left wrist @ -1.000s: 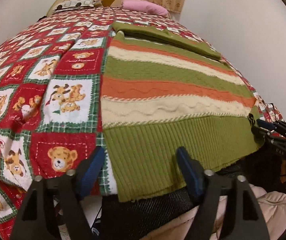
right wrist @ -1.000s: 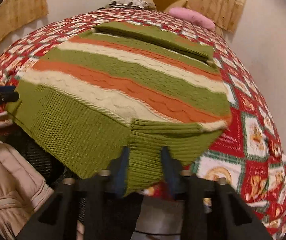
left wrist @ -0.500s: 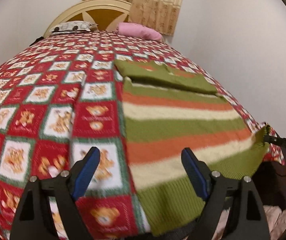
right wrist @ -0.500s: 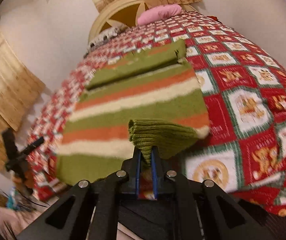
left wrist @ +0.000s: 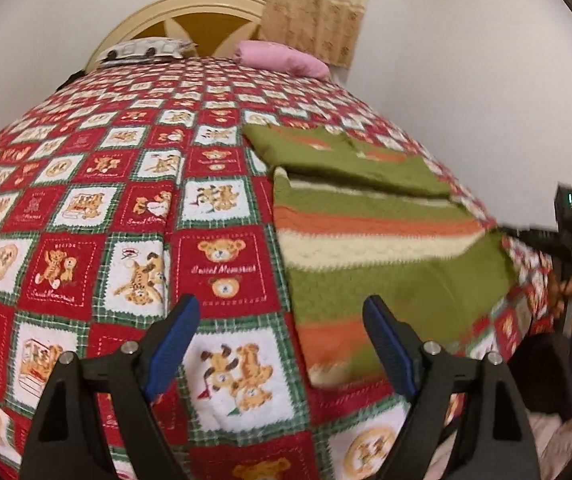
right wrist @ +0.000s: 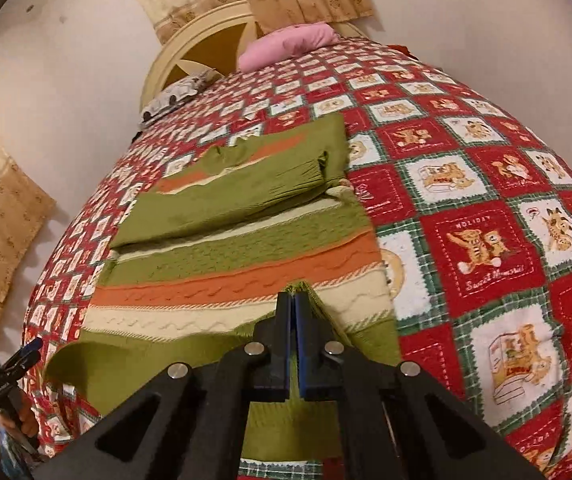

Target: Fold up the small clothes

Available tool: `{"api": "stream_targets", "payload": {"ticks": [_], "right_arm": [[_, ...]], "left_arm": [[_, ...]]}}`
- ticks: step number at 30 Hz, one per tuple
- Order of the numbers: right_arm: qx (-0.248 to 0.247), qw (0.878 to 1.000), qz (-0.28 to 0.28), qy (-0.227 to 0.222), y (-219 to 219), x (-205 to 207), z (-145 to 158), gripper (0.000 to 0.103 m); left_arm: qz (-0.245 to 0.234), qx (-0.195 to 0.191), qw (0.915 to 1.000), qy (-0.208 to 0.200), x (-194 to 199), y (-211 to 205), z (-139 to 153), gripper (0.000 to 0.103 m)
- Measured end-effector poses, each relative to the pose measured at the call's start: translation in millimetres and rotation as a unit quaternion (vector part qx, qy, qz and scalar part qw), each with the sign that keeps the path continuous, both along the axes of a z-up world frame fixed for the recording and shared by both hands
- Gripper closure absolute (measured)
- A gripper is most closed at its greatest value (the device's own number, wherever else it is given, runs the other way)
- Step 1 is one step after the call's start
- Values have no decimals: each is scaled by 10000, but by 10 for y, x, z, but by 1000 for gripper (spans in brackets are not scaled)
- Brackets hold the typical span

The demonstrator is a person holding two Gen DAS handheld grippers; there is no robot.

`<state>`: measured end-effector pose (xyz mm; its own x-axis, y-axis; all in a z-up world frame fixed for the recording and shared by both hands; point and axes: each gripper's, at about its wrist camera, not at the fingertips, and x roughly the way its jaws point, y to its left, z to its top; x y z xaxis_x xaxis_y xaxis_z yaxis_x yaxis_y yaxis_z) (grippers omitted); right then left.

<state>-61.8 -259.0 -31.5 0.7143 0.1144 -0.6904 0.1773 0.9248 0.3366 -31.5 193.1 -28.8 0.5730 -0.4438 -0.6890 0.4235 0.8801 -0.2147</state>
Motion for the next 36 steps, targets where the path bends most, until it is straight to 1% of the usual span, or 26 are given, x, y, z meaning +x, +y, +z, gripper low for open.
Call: {"api": "stream_targets", "payload": {"ticks": [1, 2, 4, 7, 10, 11, 12, 13, 14, 15, 17, 19, 22, 23, 25, 28, 30, 31, 32, 34, 36], "right_arm": [[-114, 9999, -14, -20, 18, -20, 1, 101], [-238, 9997, -46, -21, 27, -34, -9, 101], [-251, 9996, -89, 19, 15, -38, -46, 101], [90, 9999, -68, -80, -26, -91, -36, 101], [500, 9981, 0, -346, -70, -160, 41, 98], [600, 9971, 31, -464, -75, -193, 79, 92], [654, 9963, 56, -561, -79, -226, 120, 75], [661, 9957, 51, -642, -79, -264, 160, 62], [643, 9952, 11, -742, -78, -315, 193, 41], [615, 9946, -31, -835, -77, -358, 223, 36], [477, 9948, -112, -898, -88, -426, 280, 37], [302, 9952, -169, -915, -82, -482, 308, 37], [6, 9957, -231, -900, -69, -557, 313, 37], [-99, 9957, -254, -889, -60, -579, 310, 37], [-280, 9955, -259, -862, -73, -620, 288, 37], [-628, 9958, -212, -633, -85, -608, 223, 37], [-794, 9955, -71, -518, -52, -575, 182, 37], [-839, 9954, 40, -469, -26, -551, 156, 37], [-910, 9949, 214, -390, 25, -502, 116, 37], [-1120, 9925, 394, -284, 130, -429, 41, 37], [-1493, 9871, 566, -145, 247, -300, -51, 37]], "left_arm": [[-98, 70, 9999, 43, -26, 6, -29, 10], [-198, 71, 9997, 82, -52, 4, -56, 9], [-451, 70, 9988, 149, -90, -33, -105, 9], [-653, 29, 9978, 142, -95, -166, -143, 8], [-655, -159, 9975, 220, 6, -302, -175, 8], [-610, -271, 9976, 206, 56, -346, -176, 8], [-571, -390, 9974, 192, 94, -381, -173, 10], [-562, -484, 9971, 184, 146, -443, -171, 11], [-558, -465, 9972, 168, 167, -493, -173, 17], [-550, -383, 9976, 151, 186, -556, -182, 21], [-585, -284, 9976, 221, 221, -658, -225, 33], [-661, -307, 9968, 327, 221, -699, -271, 38], [-571, -43, 9974, 429, 217, -740, -374, 38], [-523, -19, 9976, 449, 208, -735, -403, 38], [-520, -52, 9979, 387, 172, -730, -392, 38], [-597, -136, 9971, 445, 154, -738, -366, 39], [-666, -266, 9960, 532, 162, -733, -347, 56], [-684, -290, 9953, 623, 179, -733, -351, 72], [-664, -269, 9953, 652, 190, -733, -356, 77], [-611, -210, 9956, 672, 221, -742, -377, 77], [-613, -230, 9954, 699, 249, -752, -390, 77]]}}
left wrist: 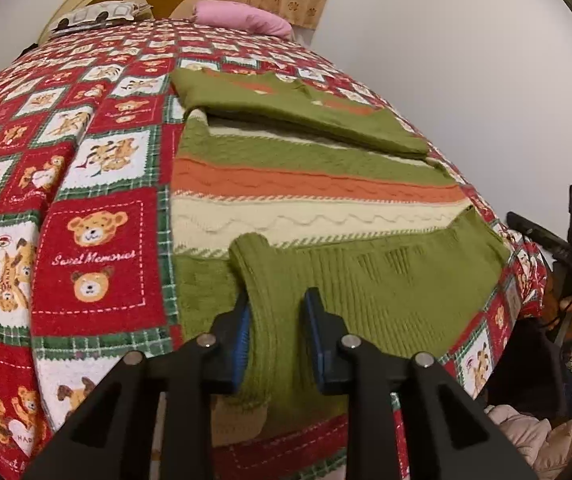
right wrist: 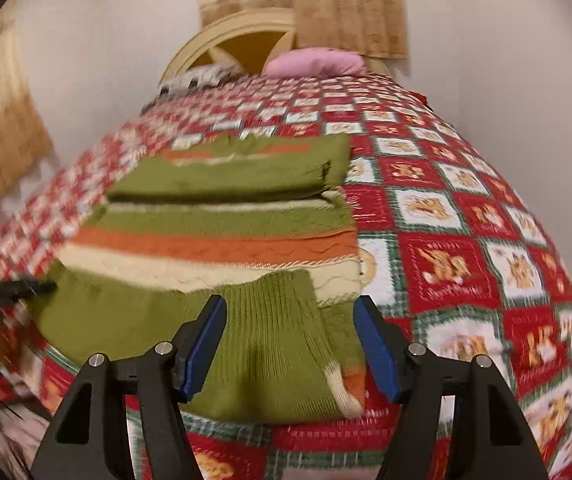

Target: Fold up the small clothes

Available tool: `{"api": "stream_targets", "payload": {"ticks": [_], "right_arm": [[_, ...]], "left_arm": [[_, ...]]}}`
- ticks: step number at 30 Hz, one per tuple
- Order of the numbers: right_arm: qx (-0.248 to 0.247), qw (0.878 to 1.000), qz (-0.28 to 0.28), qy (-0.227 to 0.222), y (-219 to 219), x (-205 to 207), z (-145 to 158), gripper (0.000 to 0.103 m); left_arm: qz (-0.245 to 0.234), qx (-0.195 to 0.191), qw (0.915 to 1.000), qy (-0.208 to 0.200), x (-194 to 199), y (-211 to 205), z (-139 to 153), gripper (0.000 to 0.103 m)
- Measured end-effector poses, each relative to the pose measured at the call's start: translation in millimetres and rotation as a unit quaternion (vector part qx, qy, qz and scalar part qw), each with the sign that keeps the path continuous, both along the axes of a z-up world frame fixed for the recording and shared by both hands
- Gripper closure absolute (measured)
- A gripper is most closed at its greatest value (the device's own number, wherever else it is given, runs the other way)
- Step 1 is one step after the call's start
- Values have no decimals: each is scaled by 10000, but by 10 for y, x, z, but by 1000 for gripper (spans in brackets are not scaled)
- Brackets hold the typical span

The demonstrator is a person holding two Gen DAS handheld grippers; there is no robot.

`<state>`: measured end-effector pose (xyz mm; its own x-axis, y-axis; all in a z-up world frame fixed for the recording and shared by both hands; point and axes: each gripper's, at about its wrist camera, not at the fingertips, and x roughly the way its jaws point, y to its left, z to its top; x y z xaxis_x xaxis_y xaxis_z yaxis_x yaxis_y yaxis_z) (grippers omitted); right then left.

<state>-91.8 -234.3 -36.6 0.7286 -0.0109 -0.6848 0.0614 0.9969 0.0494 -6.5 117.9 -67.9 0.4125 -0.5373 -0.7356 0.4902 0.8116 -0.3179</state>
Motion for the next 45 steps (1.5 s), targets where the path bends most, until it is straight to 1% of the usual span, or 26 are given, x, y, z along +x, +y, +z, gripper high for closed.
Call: {"api": "stream_targets", "payload": {"ticks": [2, 3, 4, 5, 7, 8, 9, 10, 11, 12, 13, 14, 15, 17, 19, 25, 30, 32, 36, 41, 45], "right_arm": [[-171, 9997, 149, 98, 84, 114, -86, 37], [-198, 9994, 230, 146, 112, 156, -125, 37], [-262, 9990, 290, 237, 148, 204, -177, 37], [-419, 9979, 318, 385, 194, 267, -258, 37], [-604, 9961, 370, 524, 252, 311, -357, 37], [-667, 9957, 384, 524, 273, 309, -390, 37], [-670, 9961, 361, 435, 274, 280, -391, 39], [-624, 9965, 358, 435, 273, 273, -387, 42], [-552, 9969, 343, 437, 259, 255, -385, 52], [-539, 9974, 261, 408, 235, 227, -370, 72], [-517, 9975, 244, 412, 224, 222, -365, 80], [-455, 9978, 235, 412, 210, 198, -347, 87], [-399, 9982, 221, 387, 208, 169, -323, 94], [-356, 9987, 197, 315, 224, 90, -262, 96], [-398, 9988, 164, 235, 268, 41, -192, 96], [-257, 9991, 14, -334, 289, -68, 234, 97], [-88, 9978, -179, -627, 253, 17, 473, 97], [-112, 9974, -221, -670, 251, 65, 521, 97], [-206, 9969, -263, -718, 254, 209, 611, 97], [-221, 9965, -264, -766, 253, 388, 687, 97], [-301, 9967, -245, -718, 246, 563, 699, 97]], "left_arm": [[-9, -17, 10000, 61, 19, -12, -2, 64], [-50, -65, 9999, 104, 33, -22, -3, 59], [-90, -97, 9998, 121, 32, -38, 2, 50], [-134, -81, 9998, 107, 20, -69, 10, 43], [-171, 78, 9998, -9, -14, -136, 17, 40], [-160, 198, 9996, -104, -36, -172, 16, 40], [-149, 274, 9994, -175, -51, -194, 14, 40], [-137, 319, 9991, -233, -67, -206, 14, 42], [-106, 366, 9989, -280, -77, -217, 14, 46], [-50, 393, 9987, -305, -76, -213, 19, 52], [26, 409, 9987, -311, -69, -201, 23, 68], [118, 376, 9989, -262, -48, -170, 25, 88], [202, 260, 9994, -130, -13, -122, 22, 92], [351, 12, 9994, 72, 31, -43, 12, 93], [475, -74, 9988, 115, 44, -8, 37, 96], [482, -46, 9982, -341, 14, -57, 333, 96], [614, -95, 9967, -514, 151, -36, 510, 96], [681, -99, 9961, -543, 234, -17, 549, 96], [841, -212, 9954, -417, 452, 24, 577, 96], [1091, -149, 9935, -300, 711, 30, 571, 96], [1009, -62, 9947, -177, 891, -6, 578, 96]]}}
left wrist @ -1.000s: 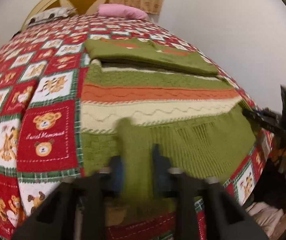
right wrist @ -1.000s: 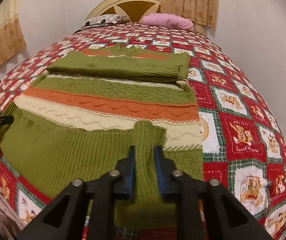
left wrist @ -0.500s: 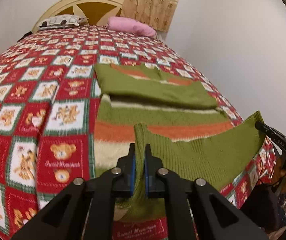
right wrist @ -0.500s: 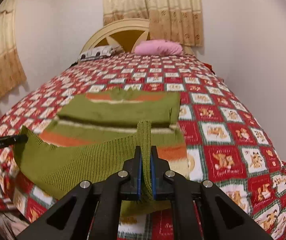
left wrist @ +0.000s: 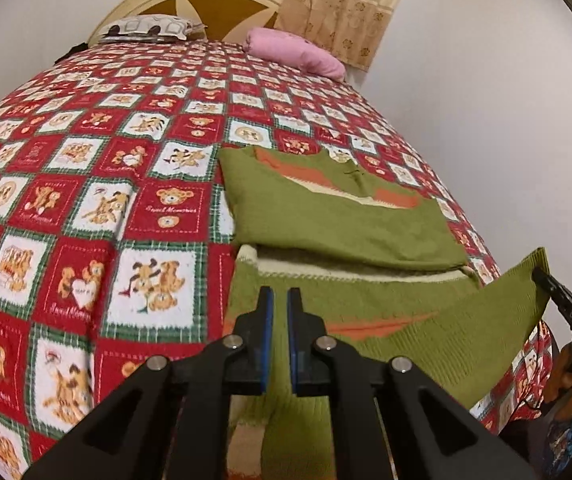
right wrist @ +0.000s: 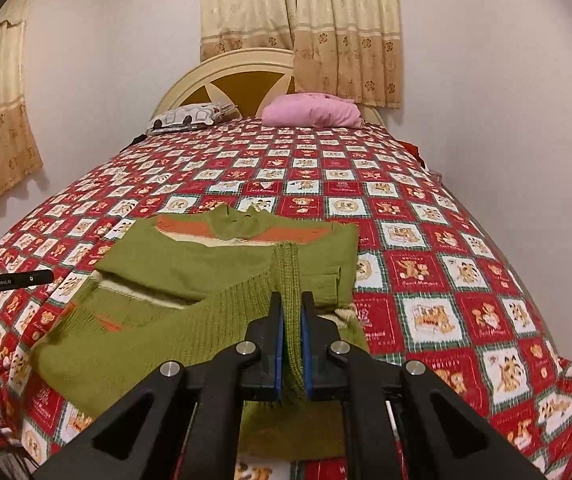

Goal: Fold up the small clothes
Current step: 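Lift the hem with both grippers and fold it toward the collar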

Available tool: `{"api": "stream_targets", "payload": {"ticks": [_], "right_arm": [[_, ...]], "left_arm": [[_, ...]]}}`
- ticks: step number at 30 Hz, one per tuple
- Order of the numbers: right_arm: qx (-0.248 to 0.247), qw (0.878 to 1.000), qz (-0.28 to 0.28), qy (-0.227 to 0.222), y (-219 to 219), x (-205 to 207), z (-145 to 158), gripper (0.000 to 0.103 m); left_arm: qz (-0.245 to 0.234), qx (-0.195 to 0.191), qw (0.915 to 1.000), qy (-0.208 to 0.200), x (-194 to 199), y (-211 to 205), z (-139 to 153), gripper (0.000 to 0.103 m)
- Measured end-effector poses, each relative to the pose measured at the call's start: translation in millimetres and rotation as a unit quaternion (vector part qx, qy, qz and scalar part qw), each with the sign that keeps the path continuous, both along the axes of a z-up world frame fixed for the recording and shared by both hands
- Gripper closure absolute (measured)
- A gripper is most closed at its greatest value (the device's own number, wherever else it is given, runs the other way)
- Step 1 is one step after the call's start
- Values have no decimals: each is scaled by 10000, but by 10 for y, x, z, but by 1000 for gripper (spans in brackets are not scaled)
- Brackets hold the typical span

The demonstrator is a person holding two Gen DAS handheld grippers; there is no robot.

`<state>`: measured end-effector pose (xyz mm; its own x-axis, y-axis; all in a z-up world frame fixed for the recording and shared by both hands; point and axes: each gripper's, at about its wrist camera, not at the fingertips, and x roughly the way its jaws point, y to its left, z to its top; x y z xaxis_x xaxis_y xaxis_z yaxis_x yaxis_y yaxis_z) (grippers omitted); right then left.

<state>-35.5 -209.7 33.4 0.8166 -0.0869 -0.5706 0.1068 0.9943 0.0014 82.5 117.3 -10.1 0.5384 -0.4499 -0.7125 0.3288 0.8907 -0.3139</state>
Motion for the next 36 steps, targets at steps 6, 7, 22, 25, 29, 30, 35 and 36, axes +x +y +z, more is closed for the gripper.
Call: {"api": "stream_targets", "payload": {"ticks": [6, 7, 22, 25, 29, 30, 35, 36], "right_arm": [[-105, 9996, -44, 249, -13, 51, -147, 97], [-99, 9995, -54, 283, -18, 34, -175, 97], [29, 9984, -158, 538, -51, -122, -416, 97], [25, 9979, -177, 616, -50, -118, -479, 97], [110, 9977, -237, 627, -85, -124, -484, 97], [117, 9979, -225, 598, -89, -121, -455, 96], [65, 9991, -155, 382, -89, -13, -243, 97], [17, 9993, -159, 331, -92, 33, -193, 97]], "left_arm": [[-485, 209, 9986, 99, -11, -47, -74, 90], [-551, 238, 9981, 120, -33, -51, -104, 82], [-877, 665, 9938, 128, -324, -395, -513, 52], [-795, 816, 9935, -2, -343, -424, -536, 83], [-666, 584, 9960, 105, -310, -360, -457, 91], [-648, 588, 9961, 72, -304, -361, -432, 91], [-444, 307, 9985, -120, -160, -303, -141, 91], [-394, 244, 9988, -149, -108, -291, -87, 91]]}}
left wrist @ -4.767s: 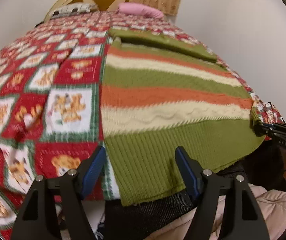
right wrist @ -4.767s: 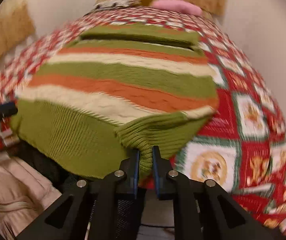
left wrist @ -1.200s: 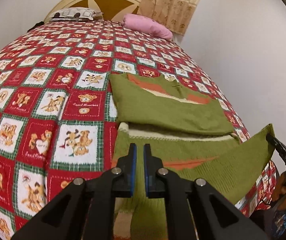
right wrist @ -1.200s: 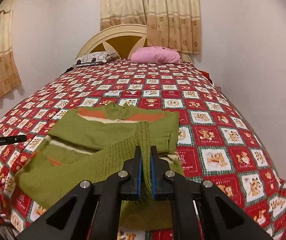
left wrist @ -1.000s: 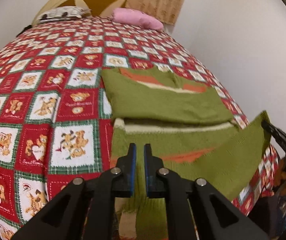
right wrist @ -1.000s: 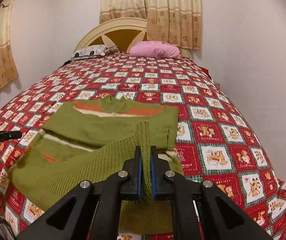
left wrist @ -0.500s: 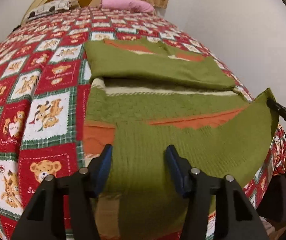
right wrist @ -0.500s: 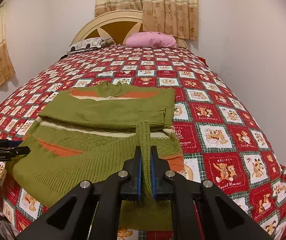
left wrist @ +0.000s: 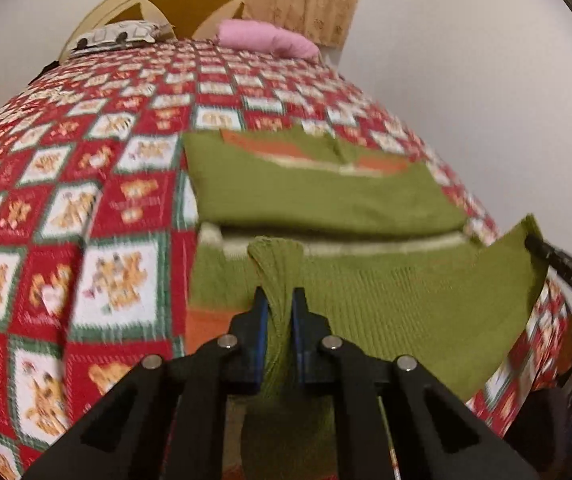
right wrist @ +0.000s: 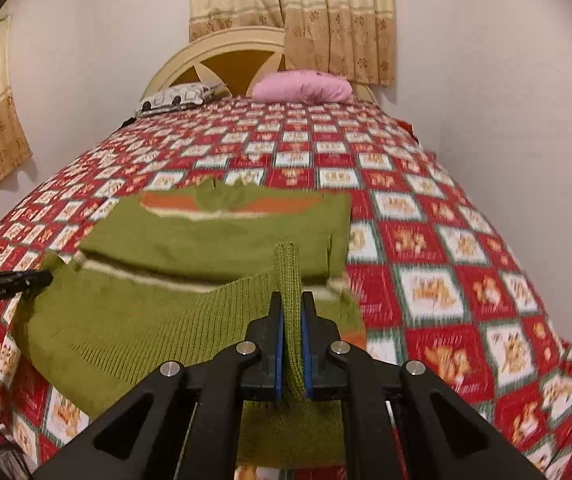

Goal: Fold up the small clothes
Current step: 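Lift the hem with both grippers and fold it toward the collar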

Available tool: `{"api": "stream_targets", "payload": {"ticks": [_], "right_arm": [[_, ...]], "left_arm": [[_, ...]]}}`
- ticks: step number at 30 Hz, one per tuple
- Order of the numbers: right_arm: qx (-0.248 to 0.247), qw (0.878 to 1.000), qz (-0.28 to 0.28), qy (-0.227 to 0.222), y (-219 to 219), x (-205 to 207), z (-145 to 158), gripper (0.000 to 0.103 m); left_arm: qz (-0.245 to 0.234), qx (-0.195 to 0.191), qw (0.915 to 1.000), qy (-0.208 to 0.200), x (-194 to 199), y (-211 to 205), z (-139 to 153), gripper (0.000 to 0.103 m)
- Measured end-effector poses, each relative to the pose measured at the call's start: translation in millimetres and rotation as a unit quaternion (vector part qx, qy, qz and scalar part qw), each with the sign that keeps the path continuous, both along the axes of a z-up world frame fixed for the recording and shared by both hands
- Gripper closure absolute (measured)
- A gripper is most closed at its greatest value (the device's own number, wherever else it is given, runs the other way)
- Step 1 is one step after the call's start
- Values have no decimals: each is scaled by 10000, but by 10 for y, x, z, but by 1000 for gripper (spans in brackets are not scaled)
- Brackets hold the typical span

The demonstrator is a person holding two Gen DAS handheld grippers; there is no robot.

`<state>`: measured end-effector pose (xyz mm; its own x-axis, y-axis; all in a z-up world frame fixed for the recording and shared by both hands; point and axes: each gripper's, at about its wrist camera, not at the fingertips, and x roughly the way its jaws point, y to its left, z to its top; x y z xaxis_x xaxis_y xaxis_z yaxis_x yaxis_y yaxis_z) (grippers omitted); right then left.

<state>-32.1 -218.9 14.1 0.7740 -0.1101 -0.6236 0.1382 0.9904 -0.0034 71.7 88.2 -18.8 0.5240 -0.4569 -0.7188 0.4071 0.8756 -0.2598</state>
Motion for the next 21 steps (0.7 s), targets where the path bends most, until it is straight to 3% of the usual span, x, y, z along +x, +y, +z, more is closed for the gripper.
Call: {"api": "stream_targets", "payload": {"ticks": [12, 21], "right_arm": [[-535, 9983, 17, -235, -25, 688, 269, 97], [-784, 9962, -232, -307, -252, 1761, 188, 97]], "left_arm": [[312, -58, 9989, -333, 698, -57, 322, 92], [675, 14, 9970, -373, 1533, -266, 304, 92]]}}
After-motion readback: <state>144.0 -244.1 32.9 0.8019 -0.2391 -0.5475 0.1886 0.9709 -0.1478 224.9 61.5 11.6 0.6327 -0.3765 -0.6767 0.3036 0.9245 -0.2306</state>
